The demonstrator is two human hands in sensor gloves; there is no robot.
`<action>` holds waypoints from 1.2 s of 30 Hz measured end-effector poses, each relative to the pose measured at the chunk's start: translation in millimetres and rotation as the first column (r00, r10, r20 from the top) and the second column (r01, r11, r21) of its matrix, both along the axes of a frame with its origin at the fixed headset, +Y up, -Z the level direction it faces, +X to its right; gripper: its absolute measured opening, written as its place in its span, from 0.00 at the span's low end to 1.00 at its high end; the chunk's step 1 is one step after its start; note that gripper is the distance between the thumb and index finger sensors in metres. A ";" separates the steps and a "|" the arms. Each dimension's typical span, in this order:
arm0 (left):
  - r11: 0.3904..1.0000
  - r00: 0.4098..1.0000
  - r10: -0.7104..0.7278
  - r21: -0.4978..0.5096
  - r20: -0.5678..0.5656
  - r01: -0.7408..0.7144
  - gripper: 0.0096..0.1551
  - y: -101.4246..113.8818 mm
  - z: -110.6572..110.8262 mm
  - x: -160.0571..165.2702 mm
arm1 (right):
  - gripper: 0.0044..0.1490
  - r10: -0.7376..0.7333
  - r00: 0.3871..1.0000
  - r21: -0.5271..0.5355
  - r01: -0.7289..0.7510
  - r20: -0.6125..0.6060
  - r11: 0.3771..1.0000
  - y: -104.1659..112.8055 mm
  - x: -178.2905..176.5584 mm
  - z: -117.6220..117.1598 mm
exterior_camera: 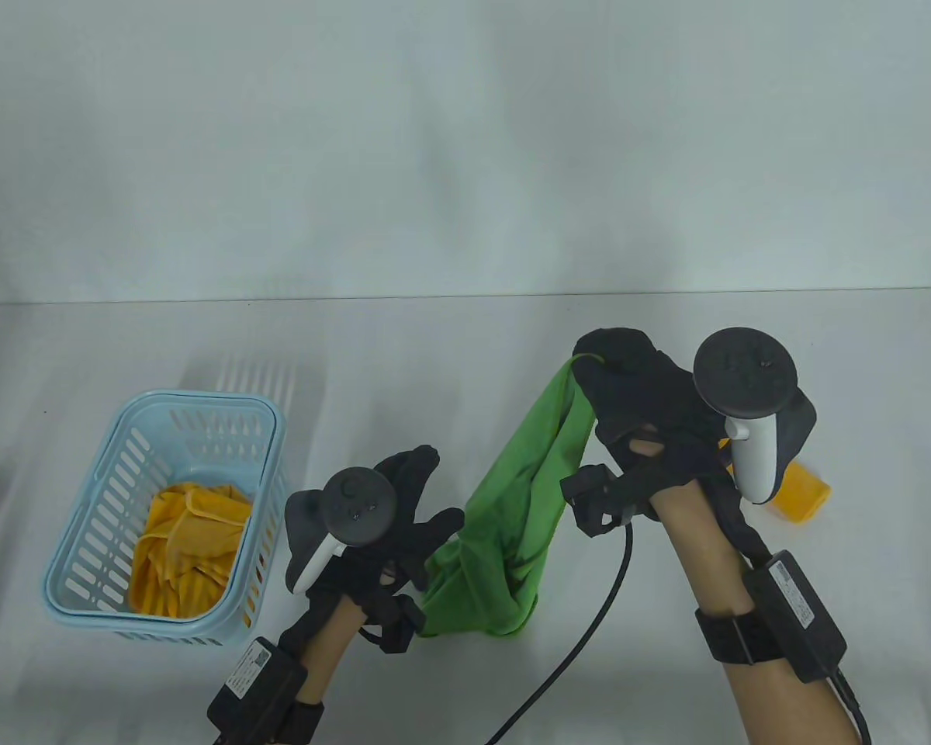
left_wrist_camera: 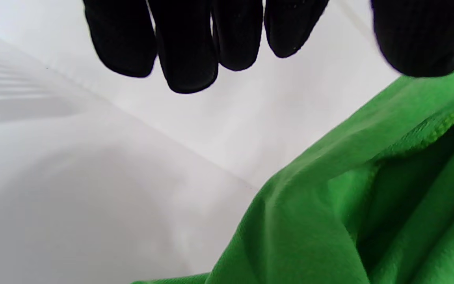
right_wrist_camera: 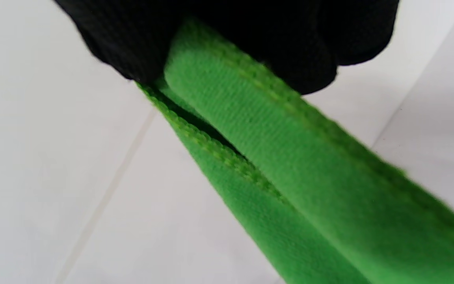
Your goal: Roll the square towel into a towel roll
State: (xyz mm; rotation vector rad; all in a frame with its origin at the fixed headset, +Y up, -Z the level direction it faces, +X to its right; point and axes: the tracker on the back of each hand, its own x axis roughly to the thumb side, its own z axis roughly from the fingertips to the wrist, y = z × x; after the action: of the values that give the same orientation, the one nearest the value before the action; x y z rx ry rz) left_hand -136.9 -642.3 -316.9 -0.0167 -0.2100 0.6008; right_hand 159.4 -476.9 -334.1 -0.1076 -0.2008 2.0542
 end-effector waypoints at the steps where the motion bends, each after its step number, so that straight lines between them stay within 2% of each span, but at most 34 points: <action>1: 1.000 1.000 -0.003 0.011 0.008 0.003 0.50 1.8 1.9 2.1 | 0.25 0.001 1.000 0.009 -0.001 0.004 1.000 6.8 0.7 1.1; 11: 0.996 0.997 0.012 0.093 0.077 -0.020 0.48 19.8 19.0 16.3 | 0.25 0.006 0.997 0.082 -0.012 0.076 0.997 48.4 5.8 5.5; 20: 0.996 0.995 0.003 0.093 0.099 -0.012 0.47 18.2 19.7 19.9 | 0.25 -0.067 0.981 0.173 0.035 0.184 0.984 100.2 18.7 11.6; 28: 0.993 0.981 0.017 0.111 0.194 -0.039 0.42 23.6 31.7 35.6 | 0.25 -0.022 0.978 0.171 -0.014 0.208 0.985 94.1 10.4 8.4; 32: 0.993 0.968 -0.026 0.116 0.250 -0.003 0.40 20.3 38.2 50.0 | 0.25 0.013 0.979 0.155 -0.045 0.205 0.987 87.9 3.6 6.2; 36: 0.995 0.962 -0.053 0.094 0.270 0.028 0.41 12.0 35.5 57.3 | 0.25 0.039 0.980 0.133 -0.065 0.194 0.989 79.7 -3.6 5.3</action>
State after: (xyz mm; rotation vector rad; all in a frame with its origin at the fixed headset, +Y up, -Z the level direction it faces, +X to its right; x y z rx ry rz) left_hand -79.5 -630.3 -281.4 -0.0167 -0.5025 0.5465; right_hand 155.8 -397.2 -328.8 -0.2154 -0.4688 2.0752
